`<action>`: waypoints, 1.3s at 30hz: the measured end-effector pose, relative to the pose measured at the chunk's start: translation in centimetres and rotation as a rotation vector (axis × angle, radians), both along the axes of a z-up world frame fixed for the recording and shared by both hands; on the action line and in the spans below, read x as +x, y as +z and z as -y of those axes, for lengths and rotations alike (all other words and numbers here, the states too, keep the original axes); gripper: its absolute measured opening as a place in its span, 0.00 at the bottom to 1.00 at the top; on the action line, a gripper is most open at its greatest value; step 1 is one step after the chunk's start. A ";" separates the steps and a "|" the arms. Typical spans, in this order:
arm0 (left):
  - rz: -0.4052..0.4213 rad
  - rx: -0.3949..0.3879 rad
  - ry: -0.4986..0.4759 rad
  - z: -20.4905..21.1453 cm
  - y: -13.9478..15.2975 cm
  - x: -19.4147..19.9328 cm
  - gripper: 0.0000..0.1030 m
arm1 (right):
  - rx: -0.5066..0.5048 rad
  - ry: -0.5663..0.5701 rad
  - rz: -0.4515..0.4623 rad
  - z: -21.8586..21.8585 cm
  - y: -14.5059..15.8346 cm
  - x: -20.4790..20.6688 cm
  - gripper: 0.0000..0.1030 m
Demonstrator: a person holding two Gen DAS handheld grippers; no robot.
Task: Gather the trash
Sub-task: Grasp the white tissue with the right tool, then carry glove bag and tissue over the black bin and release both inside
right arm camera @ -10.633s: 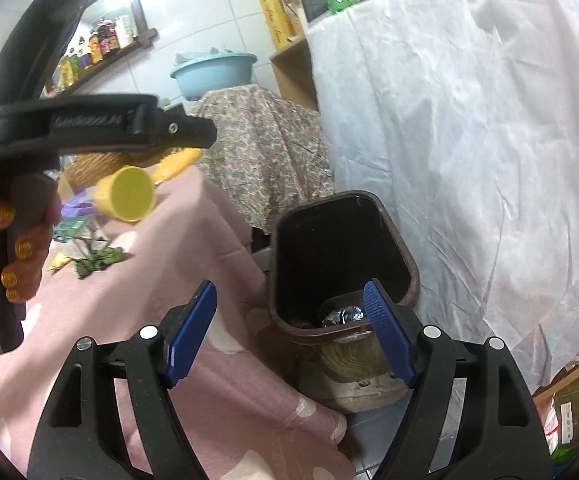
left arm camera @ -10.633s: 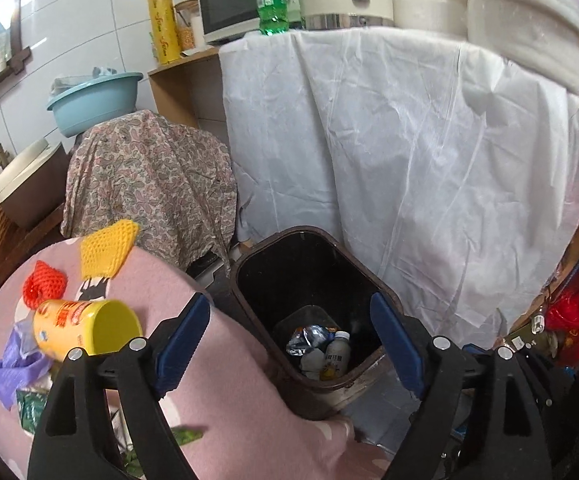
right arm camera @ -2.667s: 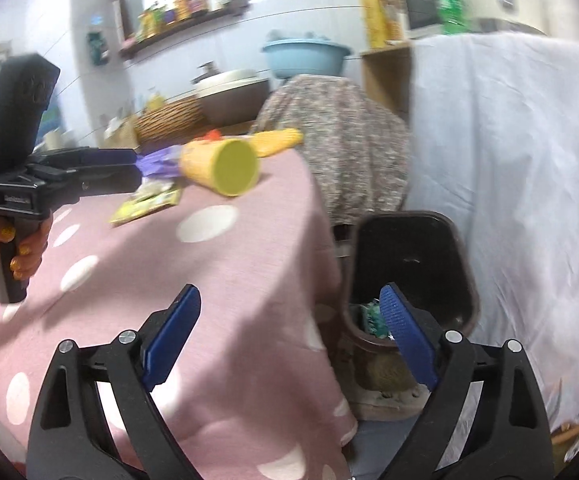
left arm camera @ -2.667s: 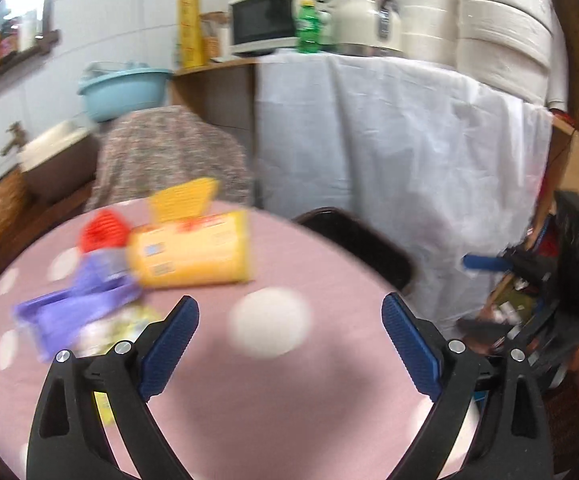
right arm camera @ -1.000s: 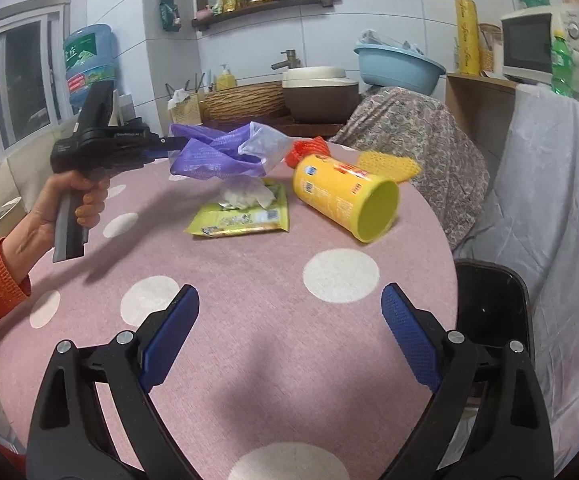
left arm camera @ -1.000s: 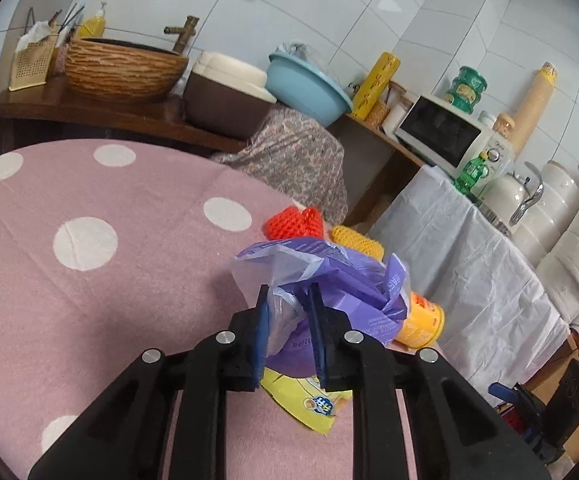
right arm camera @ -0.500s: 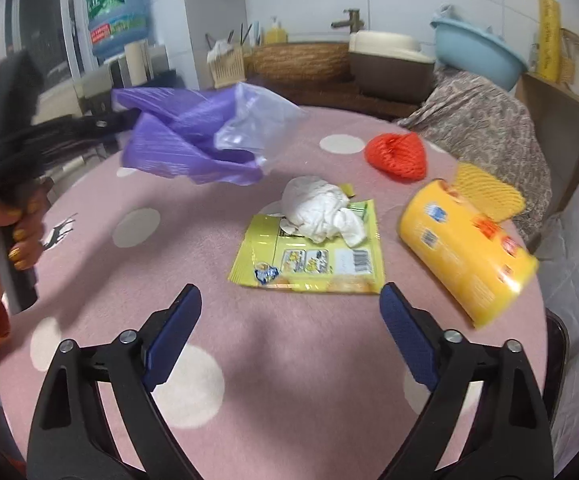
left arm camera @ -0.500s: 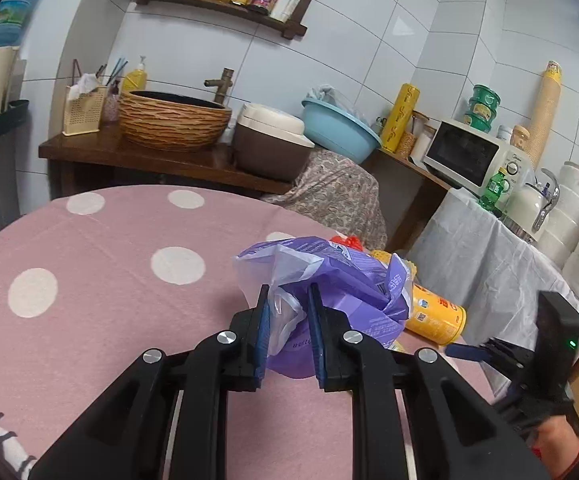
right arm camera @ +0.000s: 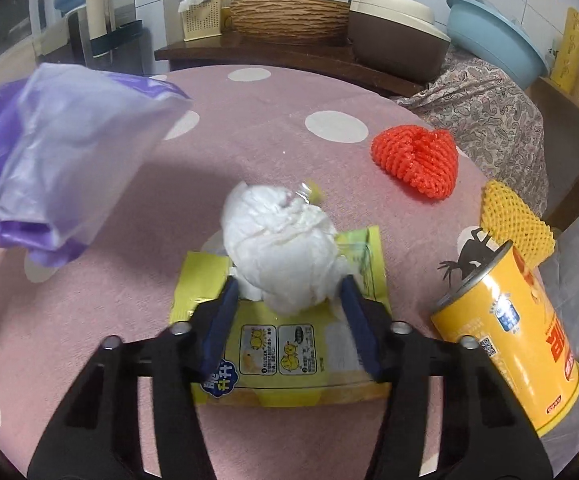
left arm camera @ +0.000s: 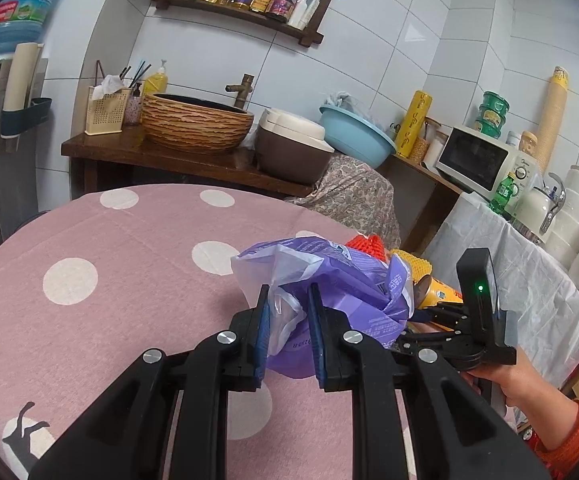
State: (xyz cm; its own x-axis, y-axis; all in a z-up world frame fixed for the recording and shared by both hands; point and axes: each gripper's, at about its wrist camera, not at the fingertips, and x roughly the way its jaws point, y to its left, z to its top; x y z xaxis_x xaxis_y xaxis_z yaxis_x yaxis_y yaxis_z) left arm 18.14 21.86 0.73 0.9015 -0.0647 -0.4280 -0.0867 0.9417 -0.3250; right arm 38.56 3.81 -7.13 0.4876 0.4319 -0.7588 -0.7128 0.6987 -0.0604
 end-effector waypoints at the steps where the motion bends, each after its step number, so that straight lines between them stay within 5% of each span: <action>1: 0.002 0.004 0.000 0.0 0.0 -0.1 0.18 | 0.008 -0.002 -0.002 0.1 -0.1 0.1 0.32; 5: 0.004 0.014 0.001 0.4 0.1 -0.4 0.18 | 0.051 0.000 0.014 0.8 0.3 -0.5 0.21; 15: 0.026 -0.016 -0.011 1.5 0.6 -1.5 0.18 | 0.171 0.035 0.059 4.4 3.0 -5.1 0.19; 23: 0.046 -0.003 -0.106 5.5 1.5 -1.8 0.18 | 0.265 0.000 0.097 12.0 4.4 -10.0 0.19; 39: -0.003 0.059 -0.406 20.9 0.4 2.1 0.18 | 0.315 -0.381 0.178 31.4 1.7 -16.0 0.19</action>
